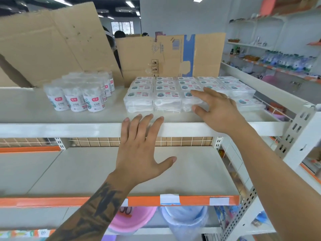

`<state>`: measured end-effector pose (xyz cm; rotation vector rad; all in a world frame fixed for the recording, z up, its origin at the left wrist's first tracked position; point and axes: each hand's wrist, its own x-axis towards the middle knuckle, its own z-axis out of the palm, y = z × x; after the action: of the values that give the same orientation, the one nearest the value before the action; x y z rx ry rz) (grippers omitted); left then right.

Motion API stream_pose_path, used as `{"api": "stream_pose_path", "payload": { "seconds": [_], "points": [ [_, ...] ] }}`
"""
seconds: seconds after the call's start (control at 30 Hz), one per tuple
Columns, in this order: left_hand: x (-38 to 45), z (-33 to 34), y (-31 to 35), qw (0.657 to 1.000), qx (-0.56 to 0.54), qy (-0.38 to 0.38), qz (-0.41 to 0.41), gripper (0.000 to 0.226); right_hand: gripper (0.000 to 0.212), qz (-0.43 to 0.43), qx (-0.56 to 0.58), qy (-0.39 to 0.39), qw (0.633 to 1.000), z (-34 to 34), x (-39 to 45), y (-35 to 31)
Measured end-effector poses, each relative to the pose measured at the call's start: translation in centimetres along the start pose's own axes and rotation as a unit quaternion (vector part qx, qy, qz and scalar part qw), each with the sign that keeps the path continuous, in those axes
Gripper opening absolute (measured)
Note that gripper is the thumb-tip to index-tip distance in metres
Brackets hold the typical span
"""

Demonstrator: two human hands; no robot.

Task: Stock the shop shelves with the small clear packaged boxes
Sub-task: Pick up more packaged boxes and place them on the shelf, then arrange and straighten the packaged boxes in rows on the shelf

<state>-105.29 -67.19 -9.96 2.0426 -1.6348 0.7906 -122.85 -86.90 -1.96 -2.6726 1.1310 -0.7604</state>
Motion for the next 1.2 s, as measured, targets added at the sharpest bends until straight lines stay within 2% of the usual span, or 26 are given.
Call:
{"api": "stream_pose_path", "payload": {
  "seconds": [0.2, 0.3, 0.43, 0.63, 0.8, 1.03, 1.2],
  "points": [
    [0.2, -0.1, 0.4, 1.000, 0.013, -0.005, -0.006, 0.106, 0.053, -0.063, -0.049, 0.175, 0.981, 1.5, -2.6, -0.9],
    [0.0, -0.9, 0.5, 0.999, 0.016, -0.034, -0.012, 0.105, 0.052, -0.069, -0.010, 0.202, 0.977, 2.7, -5.2, -1.8],
    [-2.7, -2.4, 1.8, 0.996, -0.059, -0.044, -0.044, 0.088, 0.056, -0.074, -0.013, 0.191, 0.979, 4.0, -10.9, -4.4],
    [-12.5, -5.1, 1.8, 0.982, -0.169, -0.063, -0.046, 0.067, 0.055, -0.038, -0.025, 0.150, 0.988, 6.8, -21.1, -10.0],
    [-22.4, -8.2, -3.8, 0.975, -0.173, -0.119, -0.073, 0.062, 0.055, -0.009, 0.024, 0.091, 0.996, 11.0, -28.3, -17.4],
    [-34.3, -12.3, -14.7, 0.966, -0.103, -0.190, -0.140, 0.060, 0.059, 0.023, 0.039, 0.017, 0.999, 19.2, -35.1, -29.6],
    [-41.3, -14.9, -22.4, 0.958, -0.068, -0.204, -0.188, 0.053, 0.059, 0.007, 0.083, -0.033, 0.996, 25.2, -37.5, -38.5]
  ]
}}
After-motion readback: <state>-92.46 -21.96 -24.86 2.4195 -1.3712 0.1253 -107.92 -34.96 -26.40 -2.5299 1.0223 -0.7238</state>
